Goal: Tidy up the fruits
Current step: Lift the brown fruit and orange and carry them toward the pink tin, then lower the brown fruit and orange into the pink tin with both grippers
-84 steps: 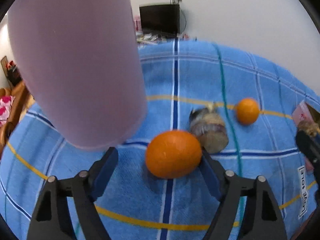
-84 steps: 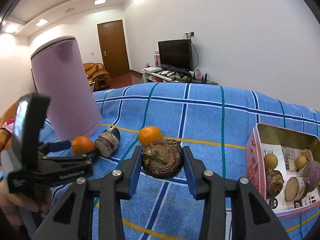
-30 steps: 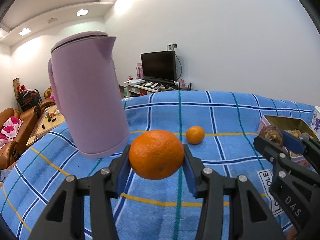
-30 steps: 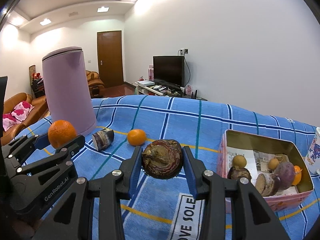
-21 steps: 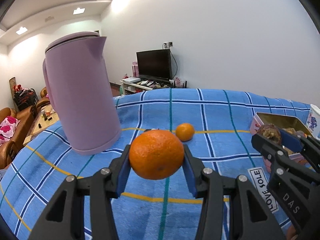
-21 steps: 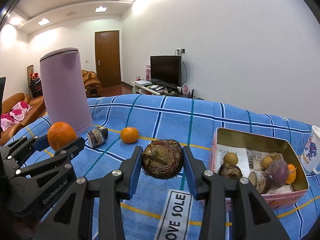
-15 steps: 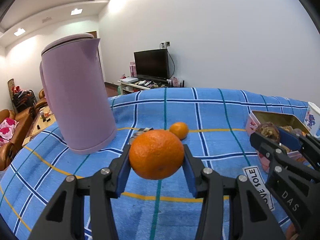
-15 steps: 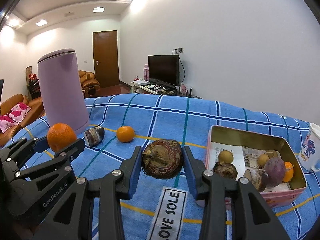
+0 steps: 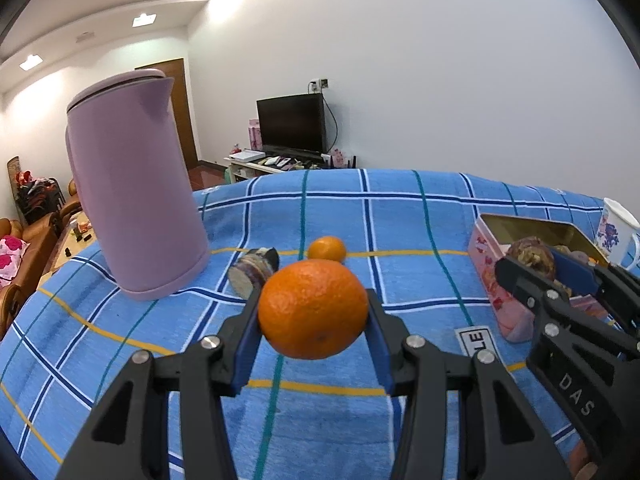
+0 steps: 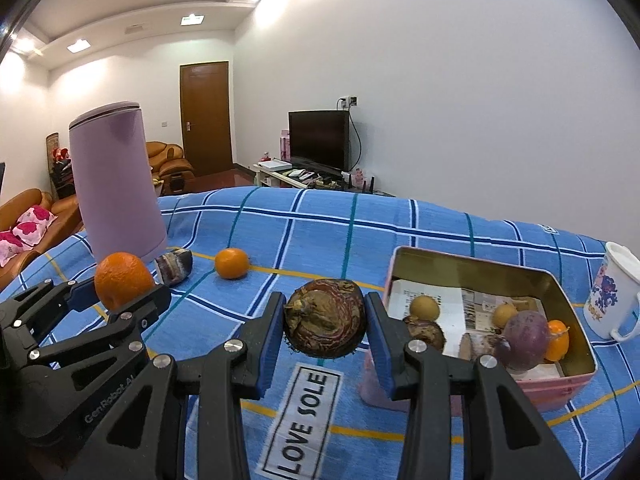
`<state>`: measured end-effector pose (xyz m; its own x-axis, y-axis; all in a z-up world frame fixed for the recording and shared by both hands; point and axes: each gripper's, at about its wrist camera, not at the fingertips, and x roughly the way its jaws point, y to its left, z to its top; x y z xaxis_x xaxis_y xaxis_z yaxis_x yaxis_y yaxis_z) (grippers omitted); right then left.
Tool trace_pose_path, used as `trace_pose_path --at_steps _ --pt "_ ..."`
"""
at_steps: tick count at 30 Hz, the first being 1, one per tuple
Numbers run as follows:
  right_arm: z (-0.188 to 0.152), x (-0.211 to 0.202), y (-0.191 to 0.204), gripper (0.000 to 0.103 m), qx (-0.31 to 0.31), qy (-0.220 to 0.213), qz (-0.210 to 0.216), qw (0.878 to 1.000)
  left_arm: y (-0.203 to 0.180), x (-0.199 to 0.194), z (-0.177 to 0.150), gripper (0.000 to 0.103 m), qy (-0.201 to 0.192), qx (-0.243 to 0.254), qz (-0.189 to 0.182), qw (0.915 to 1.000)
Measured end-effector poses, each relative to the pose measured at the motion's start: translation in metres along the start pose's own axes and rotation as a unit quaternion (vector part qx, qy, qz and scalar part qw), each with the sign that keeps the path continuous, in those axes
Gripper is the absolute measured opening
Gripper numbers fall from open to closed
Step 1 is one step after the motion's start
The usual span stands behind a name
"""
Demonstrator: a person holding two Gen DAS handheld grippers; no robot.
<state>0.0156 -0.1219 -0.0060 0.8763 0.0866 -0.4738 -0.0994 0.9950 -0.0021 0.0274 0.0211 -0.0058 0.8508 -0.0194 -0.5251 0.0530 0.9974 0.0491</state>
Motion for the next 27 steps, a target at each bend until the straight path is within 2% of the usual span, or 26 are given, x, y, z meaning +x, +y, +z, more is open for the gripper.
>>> trace_pose_path --at_steps 15,27 --pt "-0.003 -0.010 -0.025 0.042 0.004 -0.005 -0.016 1.000 -0.028 -0.004 0.000 0.050 0.000 0.009 -0.016 0.9998" --pt "-0.004 -0.018 -0.051 0.042 0.014 -0.010 -0.032 0.999 -0.060 -0.012 0.006 0.050 -0.008 0.021 -0.044 0.9988"
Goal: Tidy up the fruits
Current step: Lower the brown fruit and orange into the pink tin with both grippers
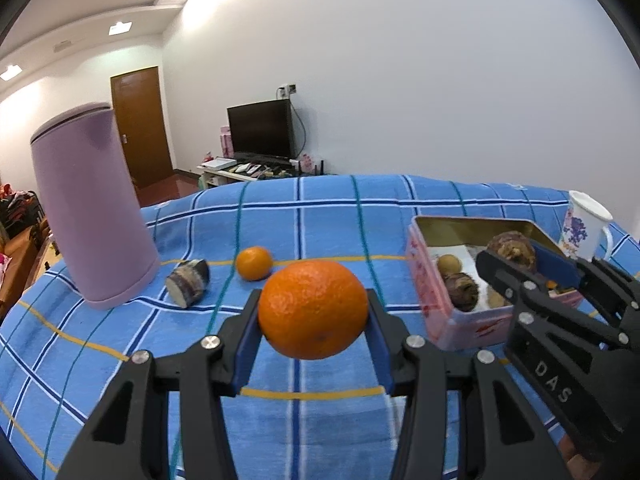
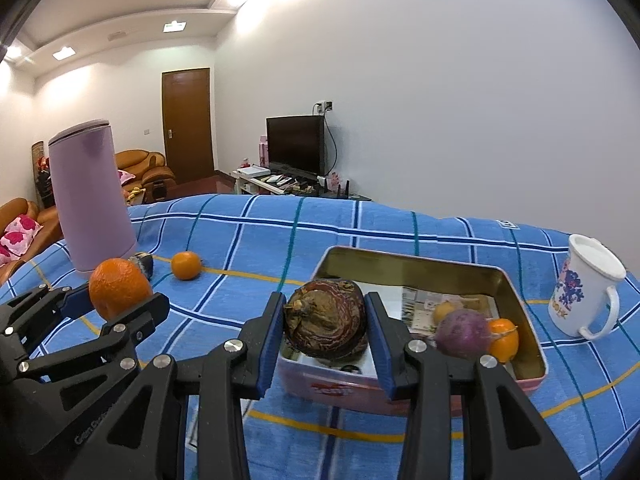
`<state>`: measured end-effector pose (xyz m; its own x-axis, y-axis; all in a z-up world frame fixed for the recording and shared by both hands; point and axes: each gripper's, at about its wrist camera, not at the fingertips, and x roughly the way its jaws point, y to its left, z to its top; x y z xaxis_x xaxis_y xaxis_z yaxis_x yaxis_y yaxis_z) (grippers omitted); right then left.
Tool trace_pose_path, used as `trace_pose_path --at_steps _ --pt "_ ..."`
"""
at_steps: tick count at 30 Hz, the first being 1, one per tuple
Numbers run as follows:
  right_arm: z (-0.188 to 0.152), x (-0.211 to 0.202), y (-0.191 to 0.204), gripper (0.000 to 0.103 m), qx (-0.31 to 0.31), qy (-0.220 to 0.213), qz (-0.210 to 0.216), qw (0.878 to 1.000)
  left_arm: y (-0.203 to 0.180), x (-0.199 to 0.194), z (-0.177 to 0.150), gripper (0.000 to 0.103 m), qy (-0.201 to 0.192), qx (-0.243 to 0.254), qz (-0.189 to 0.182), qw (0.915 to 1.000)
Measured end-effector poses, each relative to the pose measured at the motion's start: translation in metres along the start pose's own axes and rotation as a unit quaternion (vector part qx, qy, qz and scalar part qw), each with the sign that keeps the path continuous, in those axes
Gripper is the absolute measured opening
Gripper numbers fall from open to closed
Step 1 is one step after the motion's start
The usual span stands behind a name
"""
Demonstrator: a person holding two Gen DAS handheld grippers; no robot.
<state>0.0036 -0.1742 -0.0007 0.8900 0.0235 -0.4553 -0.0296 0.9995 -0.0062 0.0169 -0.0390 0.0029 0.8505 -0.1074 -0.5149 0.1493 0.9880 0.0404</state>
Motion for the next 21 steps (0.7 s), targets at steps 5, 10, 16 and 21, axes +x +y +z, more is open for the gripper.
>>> trace_pose_path --at_steps 5,10,16,21 --pt "0.000 -0.002 -0.015 0.042 0.009 -0.002 -0.007 1.000 -0.017 -0.001 0.004 0.050 -0.004 0.010 -0.011 0.9999" --pt "0.000 -0.005 -0.027 0.042 0.014 -0.004 -0.016 1.000 -0.031 0.001 0.005 0.050 -0.002 0.015 -0.024 0.9996" --pt "0.000 -0.007 -0.048 0.042 0.025 -0.006 -0.029 0.999 -0.046 0.001 0.009 0.050 -0.005 0.022 -0.033 0.9992" --pt "0.000 -0.007 -0.066 0.042 0.035 -0.005 -0.042 0.998 -0.059 0.002 0.012 0.050 -0.006 0.028 -0.043 0.9987"
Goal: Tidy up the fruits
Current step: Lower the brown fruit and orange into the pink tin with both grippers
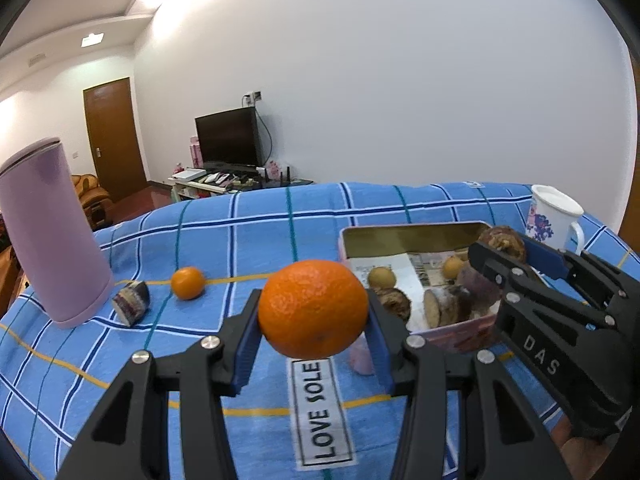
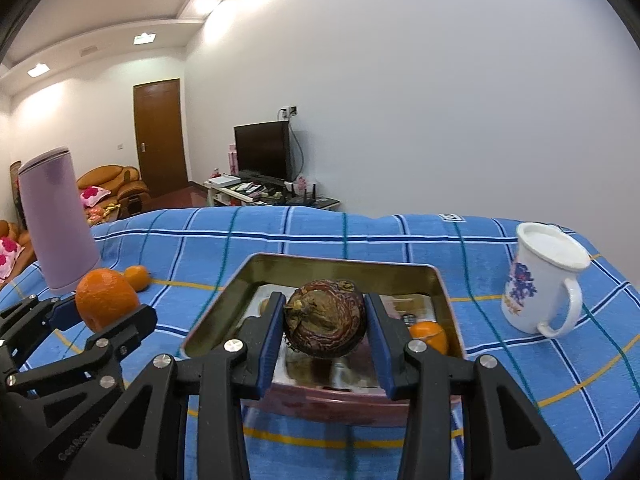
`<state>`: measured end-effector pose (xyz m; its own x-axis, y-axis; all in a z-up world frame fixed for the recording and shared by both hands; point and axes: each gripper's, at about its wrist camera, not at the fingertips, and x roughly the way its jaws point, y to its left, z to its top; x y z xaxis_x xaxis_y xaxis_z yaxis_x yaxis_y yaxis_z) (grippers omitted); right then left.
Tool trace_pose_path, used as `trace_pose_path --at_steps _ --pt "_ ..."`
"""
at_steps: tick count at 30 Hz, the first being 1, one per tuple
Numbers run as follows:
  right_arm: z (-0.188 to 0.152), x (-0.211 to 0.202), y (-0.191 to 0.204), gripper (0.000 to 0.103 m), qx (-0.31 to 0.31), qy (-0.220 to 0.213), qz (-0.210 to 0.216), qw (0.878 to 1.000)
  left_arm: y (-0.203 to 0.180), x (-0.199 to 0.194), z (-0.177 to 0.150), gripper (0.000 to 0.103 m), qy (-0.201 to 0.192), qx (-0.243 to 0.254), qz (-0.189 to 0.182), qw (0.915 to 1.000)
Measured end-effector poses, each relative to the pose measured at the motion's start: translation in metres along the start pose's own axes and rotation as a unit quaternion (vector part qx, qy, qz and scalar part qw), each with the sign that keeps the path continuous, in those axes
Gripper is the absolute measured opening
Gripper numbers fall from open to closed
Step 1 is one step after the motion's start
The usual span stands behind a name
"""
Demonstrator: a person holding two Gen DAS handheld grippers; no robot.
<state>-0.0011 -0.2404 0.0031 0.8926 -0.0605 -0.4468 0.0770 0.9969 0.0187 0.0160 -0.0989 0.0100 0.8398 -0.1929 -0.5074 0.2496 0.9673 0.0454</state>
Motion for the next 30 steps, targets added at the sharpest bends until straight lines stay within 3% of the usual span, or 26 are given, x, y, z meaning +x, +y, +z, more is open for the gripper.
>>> trace_pose_path --at_steps 21,30 --pt "0.008 0.000 -0.081 0.042 0.057 -0.005 -0.064 0.996 -0.037 0.020 0.020 0.050 -0.001 0.009 -0.033 0.9994" --pt "0.010 0.005 -0.093 0.042 0.066 0.011 -0.076 0.995 -0.066 0.038 0.034 0.050 0.001 0.024 -0.053 0.9983"
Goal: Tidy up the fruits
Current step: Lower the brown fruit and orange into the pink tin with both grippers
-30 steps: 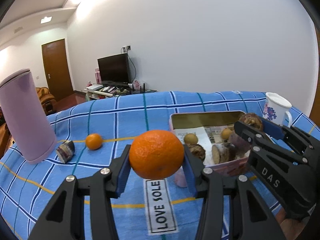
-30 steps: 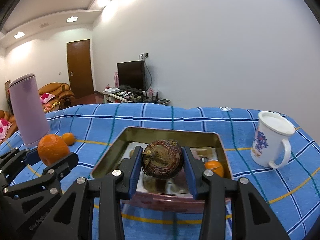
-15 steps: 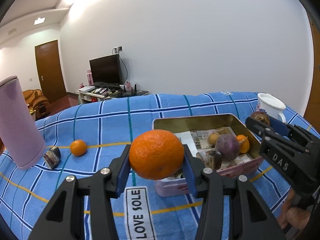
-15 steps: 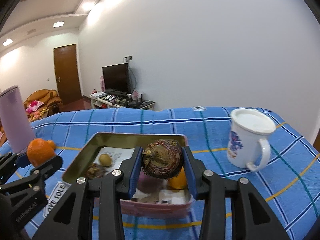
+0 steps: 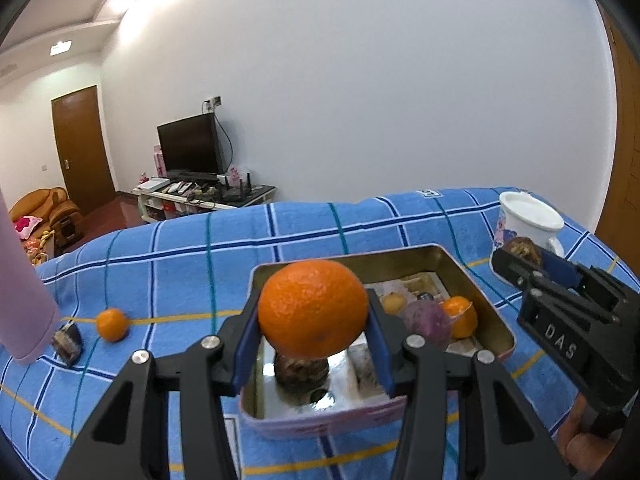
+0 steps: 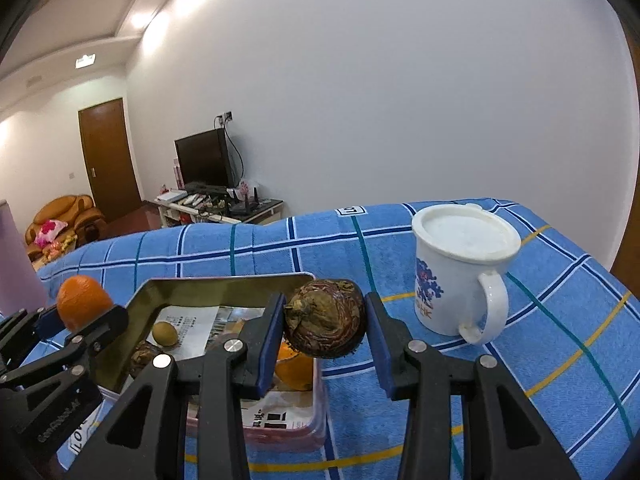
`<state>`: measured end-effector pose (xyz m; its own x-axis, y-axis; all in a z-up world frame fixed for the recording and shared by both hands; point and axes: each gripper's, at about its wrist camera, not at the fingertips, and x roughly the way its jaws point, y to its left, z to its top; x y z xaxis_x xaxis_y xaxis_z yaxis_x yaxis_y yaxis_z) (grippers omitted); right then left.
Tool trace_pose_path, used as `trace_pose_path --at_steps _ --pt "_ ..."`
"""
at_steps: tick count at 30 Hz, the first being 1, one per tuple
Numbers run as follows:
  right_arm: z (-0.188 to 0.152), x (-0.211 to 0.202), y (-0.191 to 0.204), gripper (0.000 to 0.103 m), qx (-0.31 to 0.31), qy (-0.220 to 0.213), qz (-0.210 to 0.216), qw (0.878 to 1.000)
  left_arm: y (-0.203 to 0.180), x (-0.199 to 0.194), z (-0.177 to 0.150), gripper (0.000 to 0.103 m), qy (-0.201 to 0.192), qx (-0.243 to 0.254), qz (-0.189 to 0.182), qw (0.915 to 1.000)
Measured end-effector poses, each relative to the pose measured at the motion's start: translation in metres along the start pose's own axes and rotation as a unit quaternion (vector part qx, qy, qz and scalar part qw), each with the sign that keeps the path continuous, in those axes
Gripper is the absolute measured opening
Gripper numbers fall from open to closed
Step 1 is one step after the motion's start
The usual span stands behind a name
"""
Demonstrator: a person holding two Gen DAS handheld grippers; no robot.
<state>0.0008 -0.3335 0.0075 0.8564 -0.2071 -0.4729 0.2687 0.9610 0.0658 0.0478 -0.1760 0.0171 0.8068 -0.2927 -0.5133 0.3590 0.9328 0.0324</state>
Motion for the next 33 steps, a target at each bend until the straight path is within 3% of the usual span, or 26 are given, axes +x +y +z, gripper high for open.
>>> trace_pose_path --at_steps 6,12,17,22,33 --pt "0.012 0.016 0.003 0.042 -0.027 0.015 -0.011 0.999 -0.004 0.013 0.008 0.050 0.003 -0.004 -0.004 1.0000" --pt "0.026 0.039 0.011 0.042 -0.006 0.039 0.005 0.999 -0.003 0.028 0.011 0.050 0.014 -0.016 -0.008 0.9997" --pt "0.023 0.055 0.029 0.042 -0.024 0.039 0.003 0.999 -0.002 0.037 0.014 0.050 0.016 -0.016 -0.006 0.9997" --pt "0.012 0.071 0.028 0.042 -0.024 0.065 0.010 0.998 0.001 0.049 0.011 0.050 0.026 -0.023 -0.005 0.9994" --pt "0.014 0.086 0.029 0.042 -0.033 0.075 0.016 0.997 -0.001 0.070 0.006 0.049 0.051 -0.022 -0.010 0.9984"
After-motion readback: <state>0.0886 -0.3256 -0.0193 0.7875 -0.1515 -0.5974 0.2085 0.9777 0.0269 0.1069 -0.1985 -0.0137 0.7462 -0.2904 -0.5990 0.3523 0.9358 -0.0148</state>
